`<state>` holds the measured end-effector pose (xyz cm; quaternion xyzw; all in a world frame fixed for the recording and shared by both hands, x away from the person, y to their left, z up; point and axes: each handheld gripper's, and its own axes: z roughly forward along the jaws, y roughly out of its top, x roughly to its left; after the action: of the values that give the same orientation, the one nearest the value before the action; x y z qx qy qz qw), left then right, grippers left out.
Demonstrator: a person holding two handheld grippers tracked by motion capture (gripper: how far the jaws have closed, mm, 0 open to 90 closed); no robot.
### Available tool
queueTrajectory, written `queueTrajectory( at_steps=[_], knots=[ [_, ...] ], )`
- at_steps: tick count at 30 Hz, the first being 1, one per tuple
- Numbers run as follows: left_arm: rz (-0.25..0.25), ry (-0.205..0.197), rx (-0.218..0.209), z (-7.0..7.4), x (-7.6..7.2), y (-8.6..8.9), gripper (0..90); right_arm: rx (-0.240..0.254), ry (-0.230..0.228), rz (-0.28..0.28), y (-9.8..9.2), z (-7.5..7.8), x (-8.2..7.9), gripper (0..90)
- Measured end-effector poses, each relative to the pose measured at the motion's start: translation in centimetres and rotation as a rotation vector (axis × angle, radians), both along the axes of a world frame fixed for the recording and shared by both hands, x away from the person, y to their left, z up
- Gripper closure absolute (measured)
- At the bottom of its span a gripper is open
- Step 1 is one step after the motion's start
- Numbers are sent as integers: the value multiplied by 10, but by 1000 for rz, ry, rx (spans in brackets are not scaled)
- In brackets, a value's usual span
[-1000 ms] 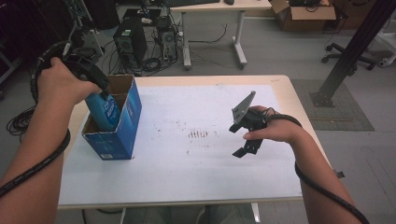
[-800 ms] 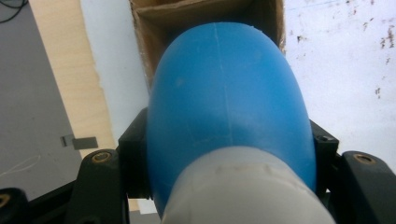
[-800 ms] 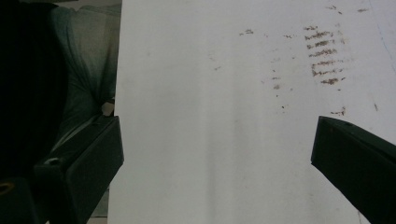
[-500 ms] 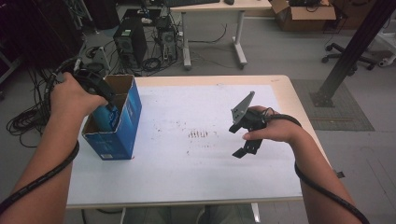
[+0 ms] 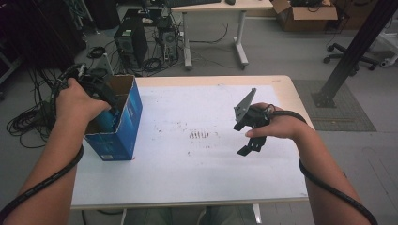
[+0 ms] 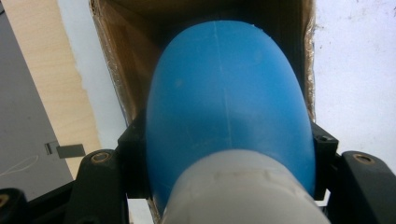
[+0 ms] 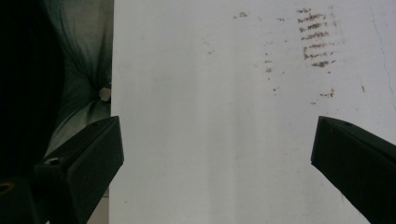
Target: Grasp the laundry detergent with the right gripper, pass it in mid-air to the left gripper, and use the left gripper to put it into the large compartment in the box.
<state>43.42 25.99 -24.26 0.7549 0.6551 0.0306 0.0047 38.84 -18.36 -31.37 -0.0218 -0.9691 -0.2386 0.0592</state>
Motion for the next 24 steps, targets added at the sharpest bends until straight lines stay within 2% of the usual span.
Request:
queueTrajectory(
  at_steps=[4,24],
  knots=[
    [-5,3,8,-3,0,1,378,-17,-2,1,1,1,1,26],
    [-14,2,23,-25,-2,2,377,-31,9,-10,-2,-1,2,26]
  ],
)
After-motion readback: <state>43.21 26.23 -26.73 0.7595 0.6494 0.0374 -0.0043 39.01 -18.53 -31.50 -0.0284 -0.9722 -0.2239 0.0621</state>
